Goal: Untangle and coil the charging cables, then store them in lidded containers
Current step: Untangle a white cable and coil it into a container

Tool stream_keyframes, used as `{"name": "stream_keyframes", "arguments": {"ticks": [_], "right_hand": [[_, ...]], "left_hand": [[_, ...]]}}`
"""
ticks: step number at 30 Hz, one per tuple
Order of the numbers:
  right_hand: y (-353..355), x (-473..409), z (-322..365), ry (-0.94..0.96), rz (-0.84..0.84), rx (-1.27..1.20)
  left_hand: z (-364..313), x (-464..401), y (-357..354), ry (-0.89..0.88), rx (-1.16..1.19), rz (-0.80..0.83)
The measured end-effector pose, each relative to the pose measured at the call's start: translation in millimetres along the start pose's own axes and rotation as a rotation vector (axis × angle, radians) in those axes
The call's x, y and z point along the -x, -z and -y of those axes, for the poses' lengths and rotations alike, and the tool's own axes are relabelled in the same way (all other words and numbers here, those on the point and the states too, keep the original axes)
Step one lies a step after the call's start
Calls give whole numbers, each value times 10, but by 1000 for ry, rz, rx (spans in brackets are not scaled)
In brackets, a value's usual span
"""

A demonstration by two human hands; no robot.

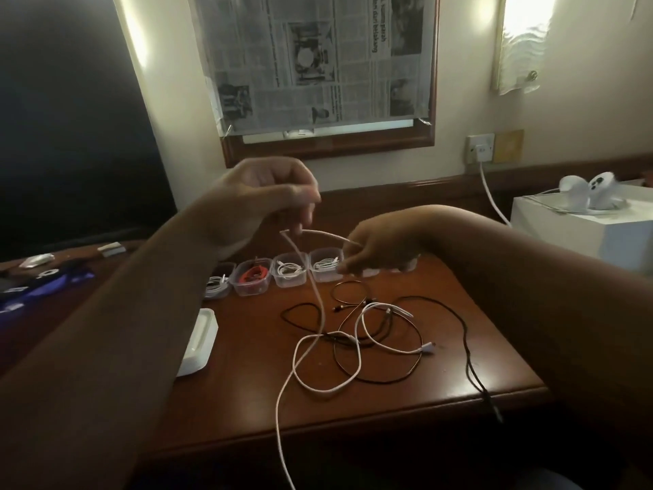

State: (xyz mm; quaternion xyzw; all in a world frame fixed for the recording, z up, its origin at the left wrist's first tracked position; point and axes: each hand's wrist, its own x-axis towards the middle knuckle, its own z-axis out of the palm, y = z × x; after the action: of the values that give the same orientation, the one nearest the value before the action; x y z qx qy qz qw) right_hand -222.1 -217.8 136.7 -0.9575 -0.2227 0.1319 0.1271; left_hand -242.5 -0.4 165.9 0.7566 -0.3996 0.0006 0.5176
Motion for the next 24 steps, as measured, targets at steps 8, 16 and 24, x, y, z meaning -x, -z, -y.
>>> {"name": "stream_keyframes", "arguments": {"ticks": [8,16,24], "right_hand": [[2,146,2,116,-322,-295],[-138,146,-59,-26,-303,-572],[-104,287,119,388,192,-1490]], "left_hand": [[291,8,-342,245,-463,-36],[480,33,-548,315,-80,-207],[730,41,-818,370,494,-453]]}}
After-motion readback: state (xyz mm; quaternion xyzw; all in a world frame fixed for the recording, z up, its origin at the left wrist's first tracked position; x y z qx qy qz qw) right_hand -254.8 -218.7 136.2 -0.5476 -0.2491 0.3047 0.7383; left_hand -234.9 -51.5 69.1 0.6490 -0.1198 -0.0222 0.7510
